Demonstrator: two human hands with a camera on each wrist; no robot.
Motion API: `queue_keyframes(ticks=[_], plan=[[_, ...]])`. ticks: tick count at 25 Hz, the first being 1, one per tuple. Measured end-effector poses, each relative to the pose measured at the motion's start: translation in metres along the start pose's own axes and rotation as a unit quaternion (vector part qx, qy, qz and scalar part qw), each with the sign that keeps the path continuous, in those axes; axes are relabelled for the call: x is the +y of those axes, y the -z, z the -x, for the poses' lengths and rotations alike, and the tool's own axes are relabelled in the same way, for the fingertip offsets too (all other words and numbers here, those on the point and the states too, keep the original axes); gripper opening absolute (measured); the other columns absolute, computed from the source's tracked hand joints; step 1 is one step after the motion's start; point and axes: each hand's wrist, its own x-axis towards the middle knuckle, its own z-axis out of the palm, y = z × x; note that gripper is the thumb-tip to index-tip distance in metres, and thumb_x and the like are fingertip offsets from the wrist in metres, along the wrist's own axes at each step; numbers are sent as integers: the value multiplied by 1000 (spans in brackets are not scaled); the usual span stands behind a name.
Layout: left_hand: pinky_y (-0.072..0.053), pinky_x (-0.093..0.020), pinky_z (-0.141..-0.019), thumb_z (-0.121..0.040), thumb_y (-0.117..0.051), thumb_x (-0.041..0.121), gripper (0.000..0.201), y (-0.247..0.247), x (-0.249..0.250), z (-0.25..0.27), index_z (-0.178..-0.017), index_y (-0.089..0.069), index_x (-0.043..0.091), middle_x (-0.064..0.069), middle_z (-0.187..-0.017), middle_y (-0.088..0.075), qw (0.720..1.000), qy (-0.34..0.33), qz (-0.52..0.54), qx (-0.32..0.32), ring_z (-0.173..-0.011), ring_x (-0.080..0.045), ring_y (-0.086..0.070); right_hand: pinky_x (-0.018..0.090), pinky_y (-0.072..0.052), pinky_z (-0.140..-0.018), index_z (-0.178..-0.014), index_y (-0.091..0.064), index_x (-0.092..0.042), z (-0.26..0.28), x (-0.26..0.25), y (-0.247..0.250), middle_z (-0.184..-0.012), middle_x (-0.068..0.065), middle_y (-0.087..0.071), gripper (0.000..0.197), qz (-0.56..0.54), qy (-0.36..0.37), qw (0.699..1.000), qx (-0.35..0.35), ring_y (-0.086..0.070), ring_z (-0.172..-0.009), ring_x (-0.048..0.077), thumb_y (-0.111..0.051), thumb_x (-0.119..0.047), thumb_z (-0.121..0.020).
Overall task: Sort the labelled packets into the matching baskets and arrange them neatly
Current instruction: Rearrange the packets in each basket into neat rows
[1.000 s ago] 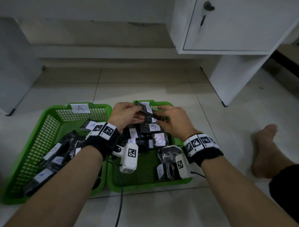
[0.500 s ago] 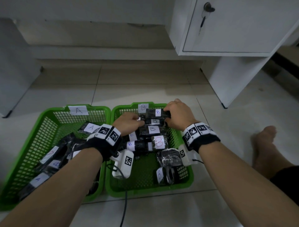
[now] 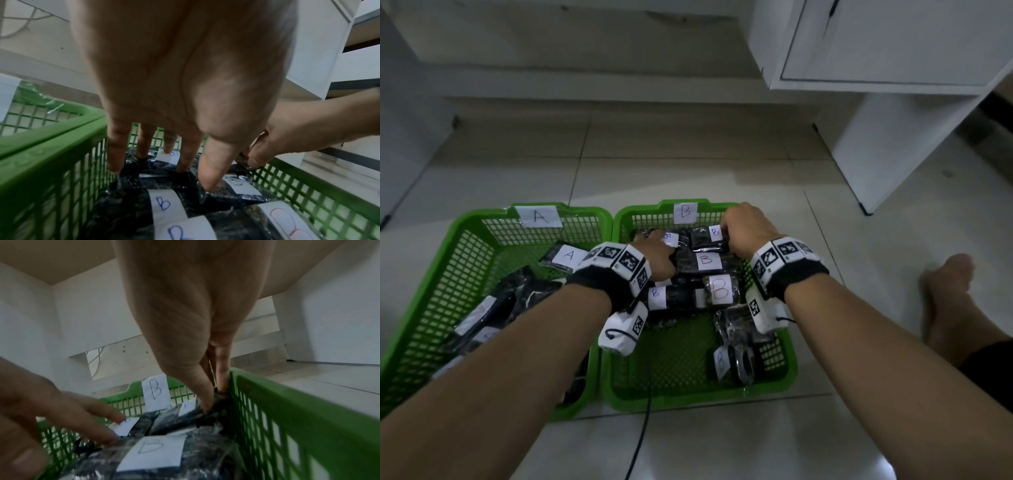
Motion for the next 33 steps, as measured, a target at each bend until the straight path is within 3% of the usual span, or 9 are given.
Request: queue_keyframes(ticks=[5, 9, 12, 15, 19, 24, 27, 30, 33], plan=[[-49, -38, -94, -92, -54, 35, 37, -8, -7, 3, -123, -61, 17, -9, -128, -53, 990, -12, 75, 116, -111, -28, -55, 29, -53, -79, -89, -73, -16, 24, 6, 8, -94, 0, -68, 11, -71, -8, 997, -20, -63, -81, 15, -73, -5, -86], [-49, -28, -78, -91, -58, 23, 19, -16, 11, 23, -104, -70, 16, -2, -105, -68, 954, -96, 147, 242, -93, -20, -62, 19, -52, -59, -95, -73, -12, 69, 7, 10, -92, 3, -71, 11, -115, -47, 992, -30, -68, -69, 11, -76, -7, -86], [-47, -24, -77, -88, -64, 23, 14, -28, 31, 34, -98, -73, 20, 3, -99, -69, 958, -153, 163, 179, -91, -14, -63, 28, -58, -61, -101, -73, -13, 102, 7, 8, -93, 4, -73, 31, -70, -54, 986, -144, -71, -70, 15, -88, -13, -74], [-50, -27, -85, -87, -66, 21, 17, -42, 47, 40, -101, -74, 20, 5, -102, -70, 971, -183, 116, 105, -94, -11, -63, 30, -47, -71, -108, -71, -16, 121, 1, -4, -100, 3, -71, 54, 43, 0, 990, -135, -61, -82, 20, -96, -24, -60], [-55, -28, -67, -97, -53, 22, 20, -45, 46, 47, -101, -70, 11, -3, -91, -73, 963, -148, 213, 78, -73, -15, -70, 31, -52, -72, -94, -75, -19, 120, 10, 6, -92, -3, -72, 37, -36, -27, 988, -147, -66, -82, 15, -95, -23, -62], [-60, -36, -59, -100, -45, 50, 56, -26, 44, 64, -108, -63, -2, -24, -93, -74, 800, -41, 598, 24, -79, -38, -73, 17, -44, -71, -95, -81, -22, 114, 6, 21, -89, -10, -72, 31, -268, 36, 961, 55, -63, -83, 2, -92, -18, -67], [-63, -36, -67, -95, -63, 17, 35, -20, 35, 72, -121, -58, -6, -24, -99, -72, 709, -37, 698, 93, -79, -33, -73, 25, -53, -86, -109, -78, -20, 106, -9, 7, -106, -4, -66, 44, -289, 80, 946, 125, -63, -93, 10, -86, -3, -69], [-61, -42, -79, -89, -64, -3, 39, -16, 14, 74, -126, -57, 6, -15, -108, -73, 693, -52, 700, 166, -89, -31, -74, 32, -62, -81, -135, -63, -17, 104, -12, 3, -129, 0, -59, 72, -392, 49, 914, 93, -71, -94, 13, -79, 11, -70], [-60, -44, -84, -87, -60, -11, 46, -13, 4, 78, -127, -60, 12, -9, -109, -73, 696, -71, 691, 180, -93, -27, -73, 37, -63, -80, -141, -58, -14, 104, -14, 3, -128, 1, -65, 71, -447, 24, 892, 67, -75, -86, 16, -80, 5, -77]])
